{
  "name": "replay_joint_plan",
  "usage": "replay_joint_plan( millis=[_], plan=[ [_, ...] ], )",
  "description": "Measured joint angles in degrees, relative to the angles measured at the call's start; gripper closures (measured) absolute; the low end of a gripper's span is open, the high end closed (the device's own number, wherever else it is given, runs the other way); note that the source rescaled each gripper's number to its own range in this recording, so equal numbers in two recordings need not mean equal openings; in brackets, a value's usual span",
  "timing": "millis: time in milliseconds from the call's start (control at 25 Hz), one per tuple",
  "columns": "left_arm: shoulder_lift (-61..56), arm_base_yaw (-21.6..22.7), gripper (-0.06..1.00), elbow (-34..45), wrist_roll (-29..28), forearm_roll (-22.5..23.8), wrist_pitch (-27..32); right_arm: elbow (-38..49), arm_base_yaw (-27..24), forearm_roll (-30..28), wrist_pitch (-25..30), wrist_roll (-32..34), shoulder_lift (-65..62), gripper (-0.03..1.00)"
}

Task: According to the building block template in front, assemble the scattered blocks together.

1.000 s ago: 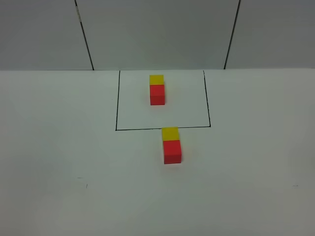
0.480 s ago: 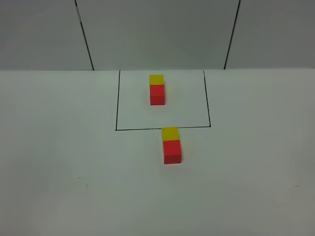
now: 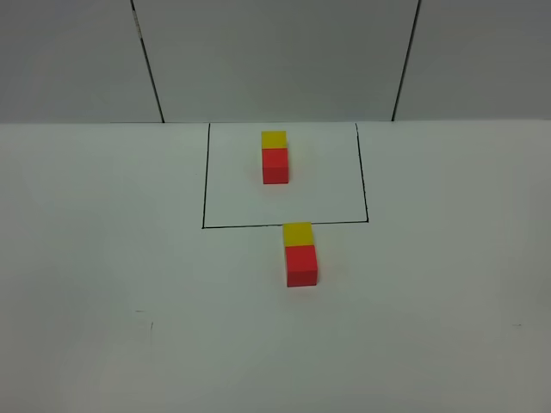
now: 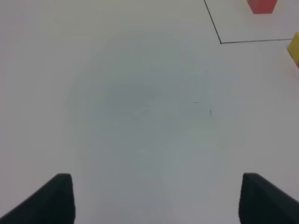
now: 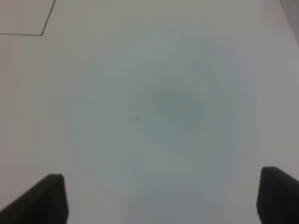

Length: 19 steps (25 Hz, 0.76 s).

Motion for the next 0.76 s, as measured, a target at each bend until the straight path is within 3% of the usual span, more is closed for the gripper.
replay_joint_plan(
  millis=[760],
  plan=[
    [0.00,0.00,0.27,0.00,0.00,0.00,0.00,0.00,0.00,0.81,-0.06,0.72,0.00,0.29]
  ],
)
